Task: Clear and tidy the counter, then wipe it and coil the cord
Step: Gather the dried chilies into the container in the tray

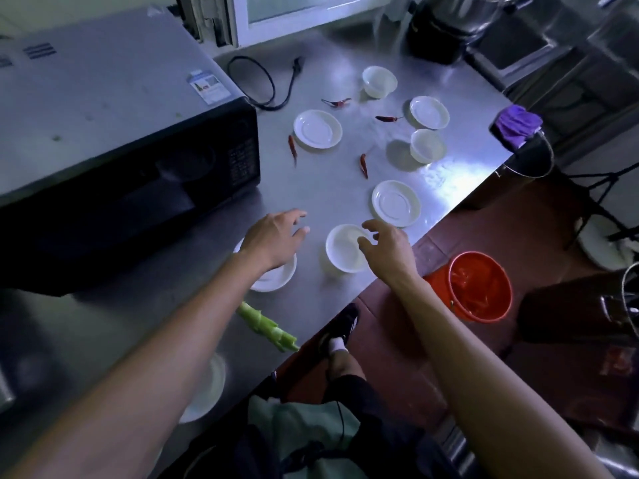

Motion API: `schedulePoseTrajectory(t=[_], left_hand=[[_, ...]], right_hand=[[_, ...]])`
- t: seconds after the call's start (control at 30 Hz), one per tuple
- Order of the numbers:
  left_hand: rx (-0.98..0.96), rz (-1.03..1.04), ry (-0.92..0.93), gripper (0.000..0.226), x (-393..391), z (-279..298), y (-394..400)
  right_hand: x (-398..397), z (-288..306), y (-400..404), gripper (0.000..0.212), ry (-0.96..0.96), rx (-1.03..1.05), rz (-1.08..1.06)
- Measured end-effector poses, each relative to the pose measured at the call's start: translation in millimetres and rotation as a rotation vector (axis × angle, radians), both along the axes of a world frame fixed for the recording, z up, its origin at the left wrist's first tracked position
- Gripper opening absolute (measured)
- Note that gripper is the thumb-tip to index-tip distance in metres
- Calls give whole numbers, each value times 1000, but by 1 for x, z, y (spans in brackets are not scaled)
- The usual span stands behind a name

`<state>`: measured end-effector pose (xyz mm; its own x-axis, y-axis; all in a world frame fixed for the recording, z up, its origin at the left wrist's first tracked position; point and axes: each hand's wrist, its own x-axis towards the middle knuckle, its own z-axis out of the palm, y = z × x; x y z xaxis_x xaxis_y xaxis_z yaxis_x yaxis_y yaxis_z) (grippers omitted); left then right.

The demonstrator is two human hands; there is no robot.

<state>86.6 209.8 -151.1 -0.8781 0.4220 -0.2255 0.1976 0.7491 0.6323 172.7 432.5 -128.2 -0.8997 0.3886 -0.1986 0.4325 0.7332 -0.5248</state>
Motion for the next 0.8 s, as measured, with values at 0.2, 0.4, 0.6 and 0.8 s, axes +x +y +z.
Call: schedulePoseTrajectory(t=[0.2,0.4,0.6,0.8], left_hand=[[-23,89,-4,41,-46,-15,30],[-115,185,-17,41,-94,-26,67],[-213,252,-25,42,-138,-36,104],[-304,339,-59,42,-161,-45,121]], right_hand=[[-71,-25,33,34,11,-25,57],[-146,-57,79,32,-47,-21,110],[-205,-81,115,38,-118,11,152],[-240,-96,134,32,-155,4,170]])
